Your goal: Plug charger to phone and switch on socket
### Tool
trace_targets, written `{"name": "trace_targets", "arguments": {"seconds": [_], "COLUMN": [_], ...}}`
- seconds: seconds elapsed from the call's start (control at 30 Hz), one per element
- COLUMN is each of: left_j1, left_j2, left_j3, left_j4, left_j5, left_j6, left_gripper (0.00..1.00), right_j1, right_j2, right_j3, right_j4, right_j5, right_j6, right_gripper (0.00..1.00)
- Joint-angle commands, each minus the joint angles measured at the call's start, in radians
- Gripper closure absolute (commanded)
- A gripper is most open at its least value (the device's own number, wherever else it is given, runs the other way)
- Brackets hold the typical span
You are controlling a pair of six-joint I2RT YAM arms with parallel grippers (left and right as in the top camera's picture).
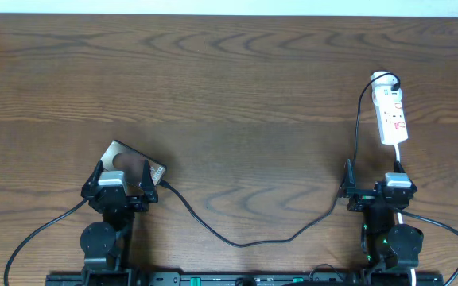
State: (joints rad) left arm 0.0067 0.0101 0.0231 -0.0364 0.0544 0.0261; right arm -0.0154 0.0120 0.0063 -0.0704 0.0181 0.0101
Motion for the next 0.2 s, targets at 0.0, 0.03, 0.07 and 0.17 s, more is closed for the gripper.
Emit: {"name": "trace_targets", "arguments": {"seconds": [0.0, 0.03, 0.07, 0.17], "left_j1": [0.005, 0.005, 0.005, 0.005], "left_j2": [-0.006, -0.006, -0.006, -0.006], "left_j3": [-0.019, -0.019, -0.019, -0.019], "left_j4": [-0.031, -0.031, -0.031, -0.031], "left_j5": [0.006, 0.006, 0.006, 0.006], "left_j6": [-0.004, -0.004, -0.004, -0.004], "left_gripper": [0.06, 0.06, 0.06, 0.06], "right_j1": [0.006, 0.006, 0.006, 0.006], "right_j2": [-0.007, -0.007, -0.007, -0.007], "right_j3": [-0.001, -0.001, -0.001, -0.001], "right_j4": [-0.005, -0.005, -0.005, -0.005], "right_j5": [-0.009, -0.009, -0.009, -0.009], "right_j6": [-0.015, -0.015, -0.015, -0.015], "right_gripper": [0.01, 0.01, 0.01, 0.01]}}
